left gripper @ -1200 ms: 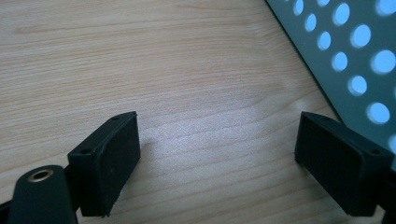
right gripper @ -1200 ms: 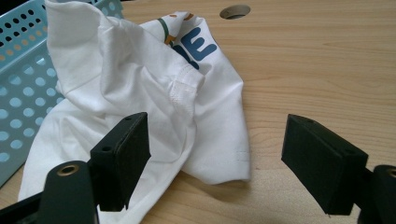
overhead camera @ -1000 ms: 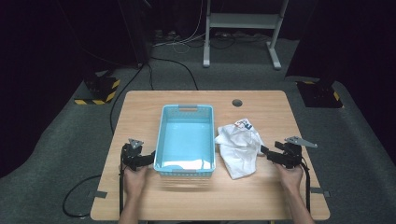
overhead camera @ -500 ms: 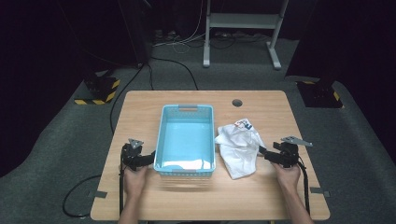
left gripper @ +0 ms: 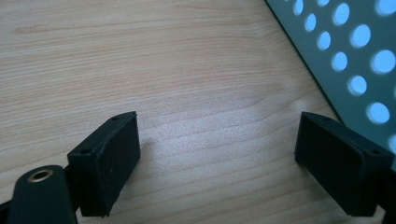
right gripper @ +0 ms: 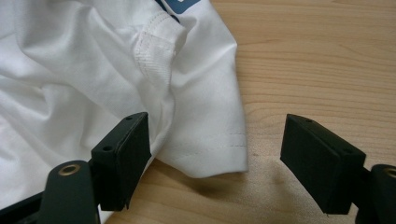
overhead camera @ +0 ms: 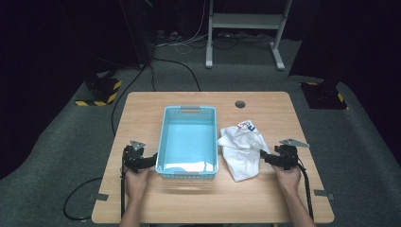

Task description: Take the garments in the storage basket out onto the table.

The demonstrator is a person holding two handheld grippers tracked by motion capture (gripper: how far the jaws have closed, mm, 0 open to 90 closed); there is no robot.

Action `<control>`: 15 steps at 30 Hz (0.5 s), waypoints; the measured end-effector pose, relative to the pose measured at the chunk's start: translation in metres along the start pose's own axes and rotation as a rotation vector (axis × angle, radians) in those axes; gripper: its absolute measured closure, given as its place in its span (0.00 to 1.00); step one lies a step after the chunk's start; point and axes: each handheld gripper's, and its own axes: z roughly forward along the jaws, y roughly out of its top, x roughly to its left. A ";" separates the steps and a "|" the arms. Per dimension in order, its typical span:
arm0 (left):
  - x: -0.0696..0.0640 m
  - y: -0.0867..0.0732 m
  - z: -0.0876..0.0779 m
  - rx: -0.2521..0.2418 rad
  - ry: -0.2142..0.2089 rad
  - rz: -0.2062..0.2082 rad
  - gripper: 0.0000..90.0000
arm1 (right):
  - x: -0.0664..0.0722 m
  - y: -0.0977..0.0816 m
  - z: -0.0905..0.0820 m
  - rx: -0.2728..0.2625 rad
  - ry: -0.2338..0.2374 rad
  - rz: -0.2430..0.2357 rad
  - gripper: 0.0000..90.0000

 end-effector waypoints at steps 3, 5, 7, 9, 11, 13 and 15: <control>0.000 0.000 0.000 0.000 0.000 0.000 0.16 | 0.002 -0.001 0.003 0.011 -0.003 -0.003 0.26; 0.000 0.000 0.000 0.000 0.000 0.000 0.16 | 0.002 -0.002 0.004 0.014 -0.003 -0.010 0.26; 0.000 0.000 0.000 0.000 0.000 0.000 0.16 | 0.003 -0.002 0.005 0.015 -0.003 -0.014 0.26; 0.000 0.000 0.000 0.000 0.000 0.000 0.16 | 0.004 -0.003 0.006 0.018 -0.005 -0.014 0.26; 0.000 0.000 0.000 0.000 0.000 0.000 0.16 | 0.005 -0.003 0.008 0.022 -0.007 -0.013 0.26; 0.000 0.000 0.000 0.000 0.000 0.000 0.16 | 0.005 -0.004 0.008 0.015 -0.008 -0.014 0.26; 0.000 0.000 0.000 0.000 0.000 0.000 0.16 | 0.004 -0.006 0.009 0.017 -0.008 -0.008 0.26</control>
